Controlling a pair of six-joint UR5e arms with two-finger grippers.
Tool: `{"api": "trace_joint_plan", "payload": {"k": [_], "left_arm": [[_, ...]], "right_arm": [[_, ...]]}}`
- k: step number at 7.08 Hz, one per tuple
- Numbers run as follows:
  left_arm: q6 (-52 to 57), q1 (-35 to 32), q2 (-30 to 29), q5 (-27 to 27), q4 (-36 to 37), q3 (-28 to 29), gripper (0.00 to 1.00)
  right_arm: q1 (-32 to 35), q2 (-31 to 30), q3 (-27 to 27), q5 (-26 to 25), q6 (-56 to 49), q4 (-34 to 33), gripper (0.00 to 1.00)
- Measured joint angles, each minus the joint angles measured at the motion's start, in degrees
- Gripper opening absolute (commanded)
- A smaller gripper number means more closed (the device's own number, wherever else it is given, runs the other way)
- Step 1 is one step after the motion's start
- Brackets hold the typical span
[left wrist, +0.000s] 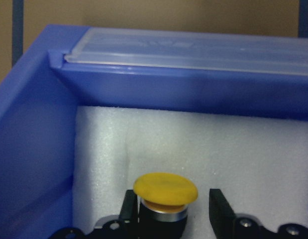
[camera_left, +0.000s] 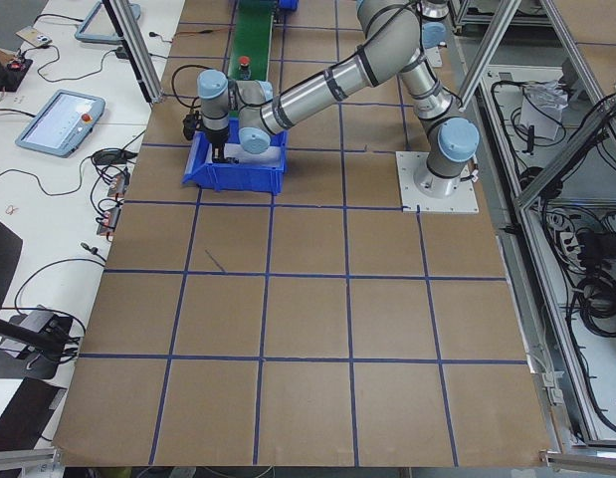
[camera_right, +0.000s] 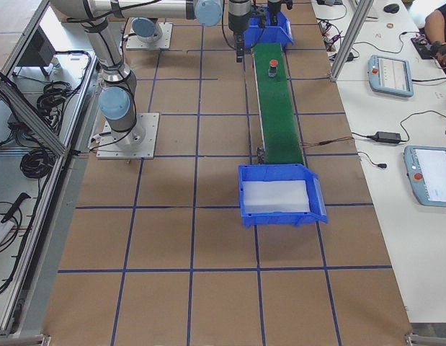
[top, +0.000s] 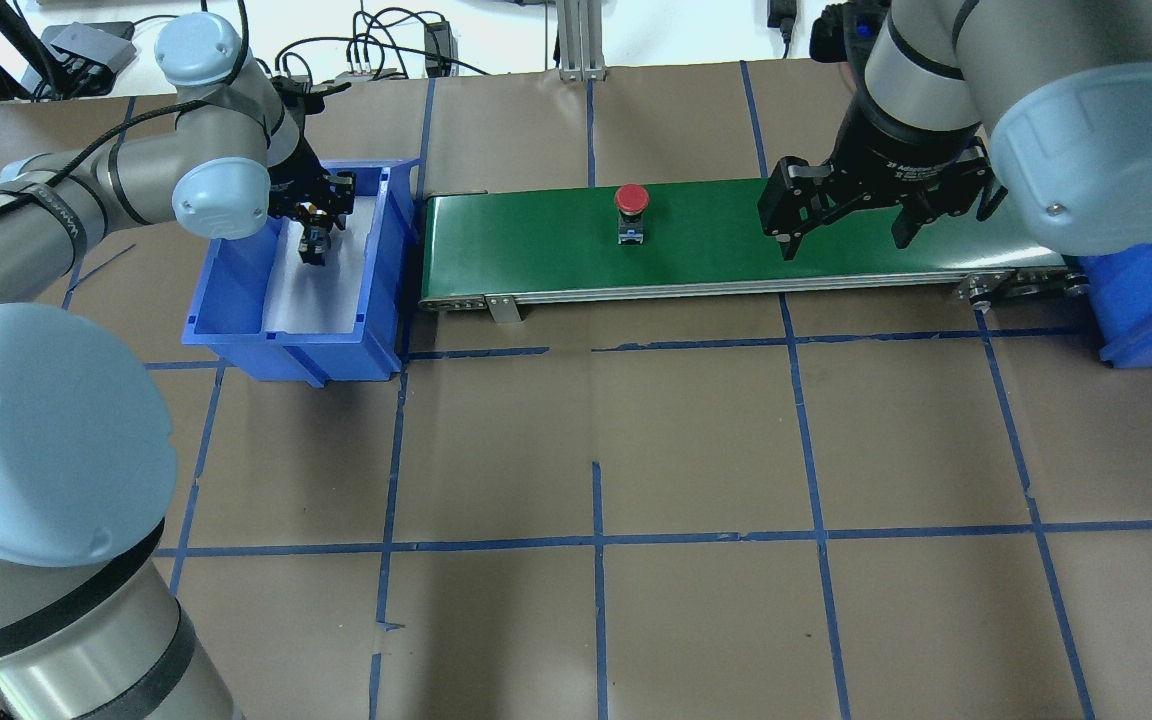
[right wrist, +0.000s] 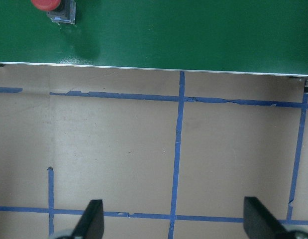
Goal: Transport two buttons from left to right
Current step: 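Lift the yellow button and place it on the green conveyor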
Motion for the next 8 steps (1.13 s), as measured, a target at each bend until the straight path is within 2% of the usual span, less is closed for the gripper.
{"api": "trace_joint_plan", "payload": {"k": [3, 6, 8], "left_arm": [[0.3, 0.0, 2.7, 0.3, -1.3, -0.1, 0.28], [-3.7, -1.7, 11.1, -0.2, -12.1, -0.6, 0.28], [-9.7, -7.3, 13.6, -0.7, -15.4, -0.3, 0.27]], "right_arm": [[0.0, 0.0, 0.0, 0.0, 0.0, 0.0, 1.00], [0.1, -0.1, -0.3, -0.1, 0.3, -0.5, 1.00], [0.1, -0.1, -0.5, -0.4, -0.3, -0.6, 1.00]]}}
